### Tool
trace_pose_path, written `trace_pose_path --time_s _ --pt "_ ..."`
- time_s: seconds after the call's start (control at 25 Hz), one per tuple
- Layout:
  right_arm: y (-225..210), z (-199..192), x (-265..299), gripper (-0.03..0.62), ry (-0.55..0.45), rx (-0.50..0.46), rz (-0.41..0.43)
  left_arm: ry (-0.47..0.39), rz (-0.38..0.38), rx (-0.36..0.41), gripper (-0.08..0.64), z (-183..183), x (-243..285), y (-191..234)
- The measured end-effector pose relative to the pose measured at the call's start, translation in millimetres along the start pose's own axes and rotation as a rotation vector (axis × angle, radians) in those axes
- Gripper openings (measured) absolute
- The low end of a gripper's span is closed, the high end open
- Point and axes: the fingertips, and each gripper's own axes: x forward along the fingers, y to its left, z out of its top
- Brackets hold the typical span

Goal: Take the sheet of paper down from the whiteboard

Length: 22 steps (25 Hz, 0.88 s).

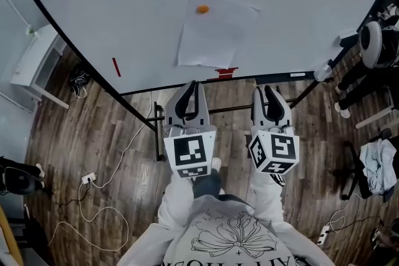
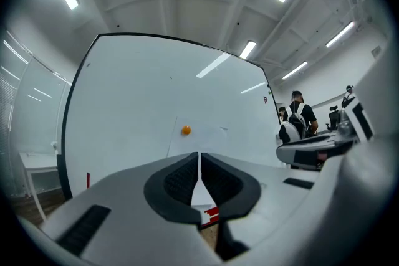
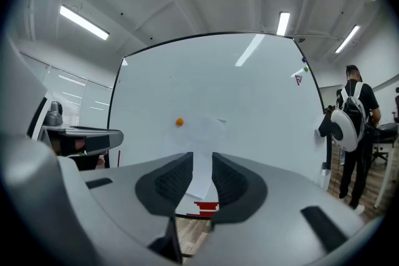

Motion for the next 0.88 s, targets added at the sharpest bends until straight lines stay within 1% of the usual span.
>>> trace_pose_path --time_s 0.28,0.6,0.72,0.88 --pt "-9 5 77 0.091 -0.001 -0.015 -0.009 -0.025 -0.006 0.010 0.015 7 74 29" --pt "-36 2 150 0.124 0.011 -0.019 -0.033 -0.046 -0.032 0.070 0.015 20 148 43" --pt "-45 0 173 0.127 0.007 -0.006 -0.052 -0.047 -0.039 0.090 0.015 21 169 47" --pt "-49 -3 195 0.152 0.004 0.004 -0.037 -0.039 -0.042 0.093 0.017 20 186 52"
